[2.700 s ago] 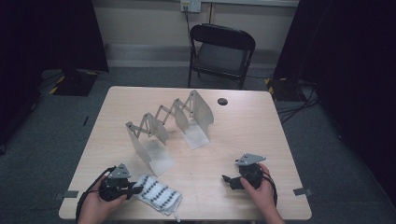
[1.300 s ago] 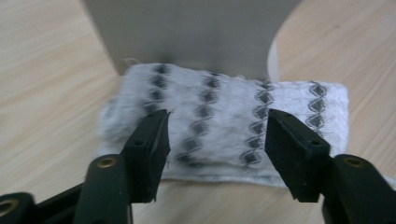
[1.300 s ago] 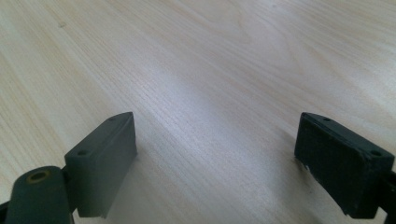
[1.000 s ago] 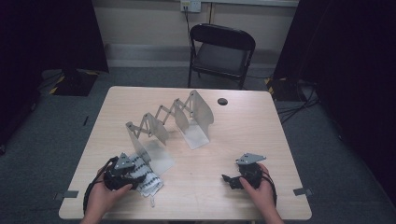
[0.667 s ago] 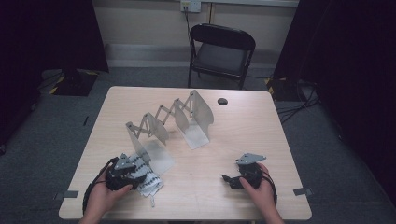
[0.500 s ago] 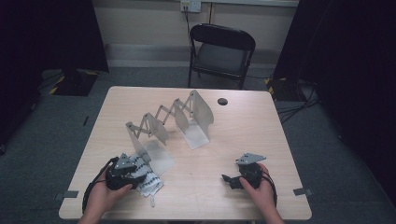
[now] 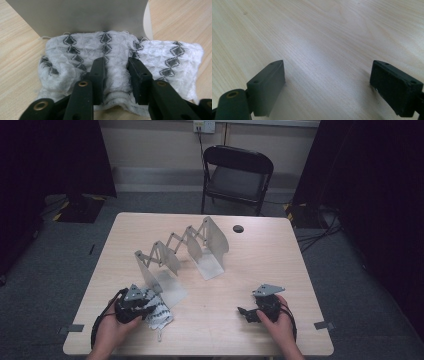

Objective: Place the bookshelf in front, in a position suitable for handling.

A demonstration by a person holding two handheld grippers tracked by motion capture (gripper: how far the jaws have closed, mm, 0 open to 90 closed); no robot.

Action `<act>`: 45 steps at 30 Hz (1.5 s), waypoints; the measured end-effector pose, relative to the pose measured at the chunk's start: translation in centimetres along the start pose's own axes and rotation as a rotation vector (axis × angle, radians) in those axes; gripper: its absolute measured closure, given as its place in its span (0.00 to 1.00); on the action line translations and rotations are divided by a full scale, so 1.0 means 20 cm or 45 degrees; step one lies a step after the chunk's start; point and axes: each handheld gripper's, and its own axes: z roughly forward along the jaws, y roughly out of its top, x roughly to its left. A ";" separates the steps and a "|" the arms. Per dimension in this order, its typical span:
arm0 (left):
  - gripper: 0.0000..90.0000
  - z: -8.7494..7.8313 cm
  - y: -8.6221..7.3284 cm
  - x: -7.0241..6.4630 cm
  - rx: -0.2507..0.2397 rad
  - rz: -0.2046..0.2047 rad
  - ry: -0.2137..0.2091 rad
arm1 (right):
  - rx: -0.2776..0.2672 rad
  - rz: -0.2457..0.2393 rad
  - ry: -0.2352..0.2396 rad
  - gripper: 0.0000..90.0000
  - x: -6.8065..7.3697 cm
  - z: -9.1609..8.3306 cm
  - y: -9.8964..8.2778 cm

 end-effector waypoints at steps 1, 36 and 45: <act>0.76 0.00 0.00 0.00 0.000 0.000 0.000 | 0.000 0.000 0.000 0.13 0.00 0.00 0.00; 0.83 -0.25 0.14 0.05 -0.050 -0.079 -0.039 | 0.002 0.000 0.002 0.13 0.00 0.00 0.00; 0.82 -0.34 0.21 0.05 -0.061 -0.073 -0.039 | 0.003 0.003 0.000 0.13 0.00 0.00 0.00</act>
